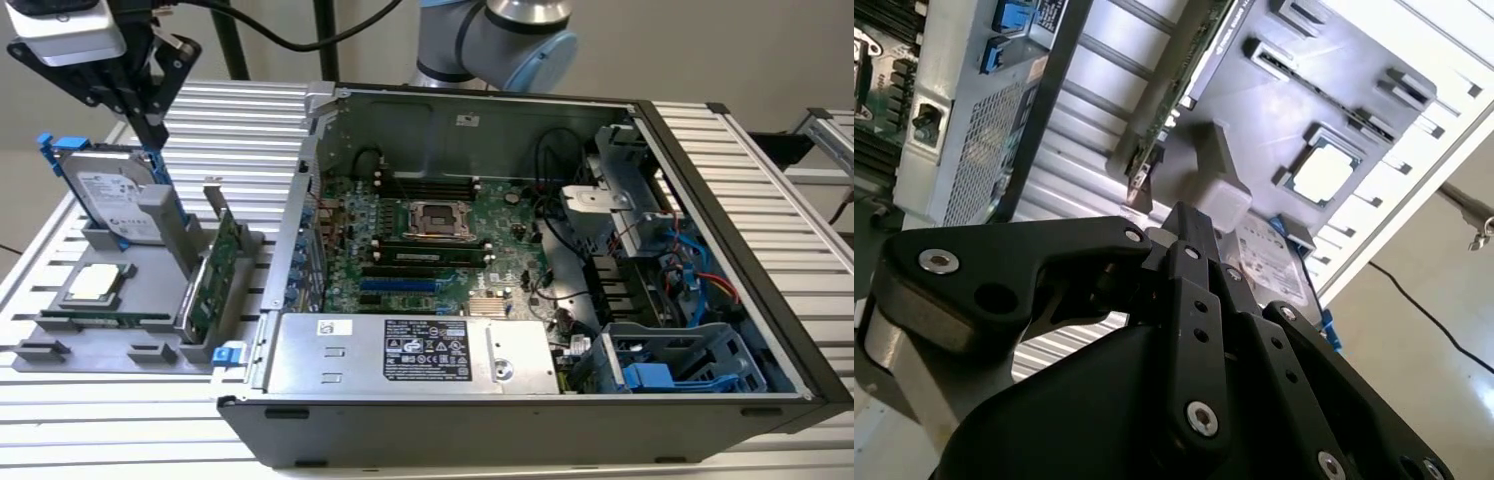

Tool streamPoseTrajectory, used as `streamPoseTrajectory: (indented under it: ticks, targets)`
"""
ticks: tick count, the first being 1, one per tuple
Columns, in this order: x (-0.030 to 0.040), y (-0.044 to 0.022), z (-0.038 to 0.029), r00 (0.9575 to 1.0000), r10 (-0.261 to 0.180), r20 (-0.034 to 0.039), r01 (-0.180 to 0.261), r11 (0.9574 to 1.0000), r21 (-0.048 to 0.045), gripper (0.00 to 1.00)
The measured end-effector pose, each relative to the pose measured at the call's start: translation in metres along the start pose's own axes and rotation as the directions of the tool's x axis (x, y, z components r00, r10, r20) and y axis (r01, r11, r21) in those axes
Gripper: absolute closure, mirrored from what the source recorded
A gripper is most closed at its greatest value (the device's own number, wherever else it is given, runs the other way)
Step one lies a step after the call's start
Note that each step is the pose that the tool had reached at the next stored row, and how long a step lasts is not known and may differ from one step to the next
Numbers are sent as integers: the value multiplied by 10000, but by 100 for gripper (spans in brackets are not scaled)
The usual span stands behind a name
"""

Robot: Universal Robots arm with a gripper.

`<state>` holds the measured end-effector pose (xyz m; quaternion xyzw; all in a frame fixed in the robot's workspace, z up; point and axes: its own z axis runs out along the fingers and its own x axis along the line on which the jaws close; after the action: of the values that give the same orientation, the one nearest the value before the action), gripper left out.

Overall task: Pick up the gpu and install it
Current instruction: 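Pick up the gpu and move the gpu toward the slot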

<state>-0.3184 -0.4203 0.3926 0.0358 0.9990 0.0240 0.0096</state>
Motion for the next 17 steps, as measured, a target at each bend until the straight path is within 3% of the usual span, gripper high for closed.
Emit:
streamPoseTrajectory:
  ticks: [17]
  targets:
    - [3, -113, -6, 10000, 1, -7, -1, 10000, 0, 100]
